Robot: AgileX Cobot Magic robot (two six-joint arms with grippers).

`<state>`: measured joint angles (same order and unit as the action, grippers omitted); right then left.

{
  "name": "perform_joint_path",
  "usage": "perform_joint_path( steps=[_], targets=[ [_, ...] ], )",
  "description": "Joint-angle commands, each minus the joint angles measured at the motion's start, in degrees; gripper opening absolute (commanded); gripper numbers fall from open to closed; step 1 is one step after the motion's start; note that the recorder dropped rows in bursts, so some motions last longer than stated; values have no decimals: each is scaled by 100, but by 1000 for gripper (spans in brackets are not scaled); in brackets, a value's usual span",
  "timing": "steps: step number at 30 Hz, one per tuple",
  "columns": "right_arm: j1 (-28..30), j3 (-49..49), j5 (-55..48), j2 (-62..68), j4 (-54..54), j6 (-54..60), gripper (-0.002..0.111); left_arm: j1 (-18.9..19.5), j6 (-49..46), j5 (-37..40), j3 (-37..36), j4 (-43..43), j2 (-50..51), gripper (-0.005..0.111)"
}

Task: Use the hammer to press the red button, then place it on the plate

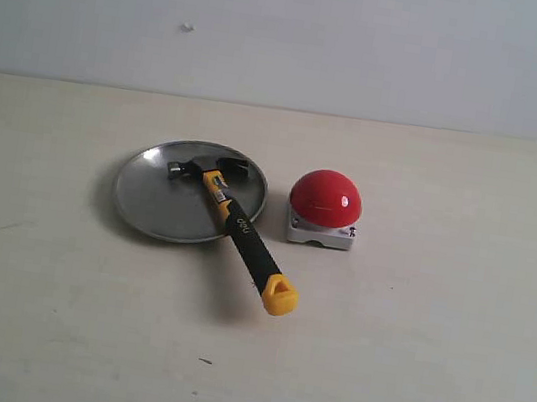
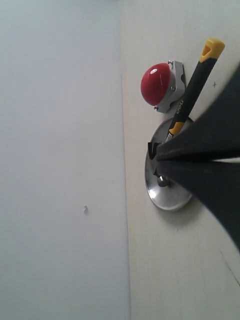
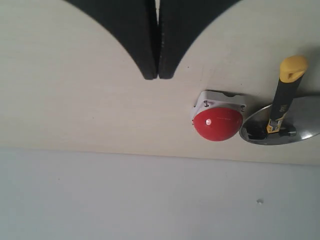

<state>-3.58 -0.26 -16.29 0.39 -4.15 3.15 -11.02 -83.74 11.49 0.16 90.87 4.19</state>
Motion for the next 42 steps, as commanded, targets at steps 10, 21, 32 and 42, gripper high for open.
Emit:
perform_joint_path(
  steps=[10,21,32,42],
  targets=[
    [20,26,-112,-39,57,19,0,-44,-6,17,-16,-22,-37,0],
    [20,26,-112,-39,57,3,0,-44,504,-178,-16,-789,-45,0],
    [20,26,-112,-39,57,3,0,-44,9044,51,-16,-9046,-45,0],
    [20,26,-112,-39,57,3,0,-44,9001,652,-16,-9824,-45,0]
  ],
)
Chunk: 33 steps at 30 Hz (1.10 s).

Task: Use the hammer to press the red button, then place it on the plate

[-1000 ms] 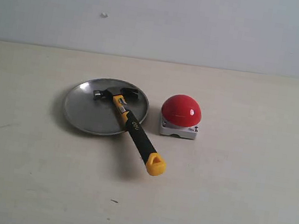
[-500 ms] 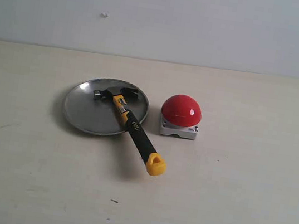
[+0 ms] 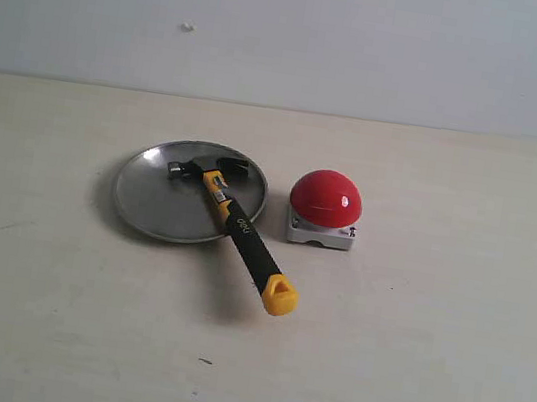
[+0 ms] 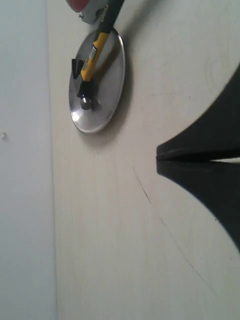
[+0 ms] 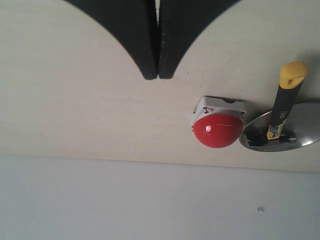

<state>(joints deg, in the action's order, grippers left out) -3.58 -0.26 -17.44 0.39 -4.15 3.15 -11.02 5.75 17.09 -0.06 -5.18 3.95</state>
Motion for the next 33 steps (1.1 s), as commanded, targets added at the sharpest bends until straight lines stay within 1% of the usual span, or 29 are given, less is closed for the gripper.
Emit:
perform_joint_path(
  steps=[1,12,17,25,33],
  targets=[
    [20,26,2,-39,57,3,0,-44,52,92,6,-207,-20,0],
    [20,26,2,-39,57,3,0,-44,52,92,6,-207,-68,0],
    [20,26,2,-39,57,-20,0,238,52,92,6,-207,-159,0],
    [20,26,2,-39,57,-20,0,837,52,92,6,-207,-159,0],
    [20,26,2,-39,57,-20,0,868,52,92,6,-207,-159,0]
  ],
)
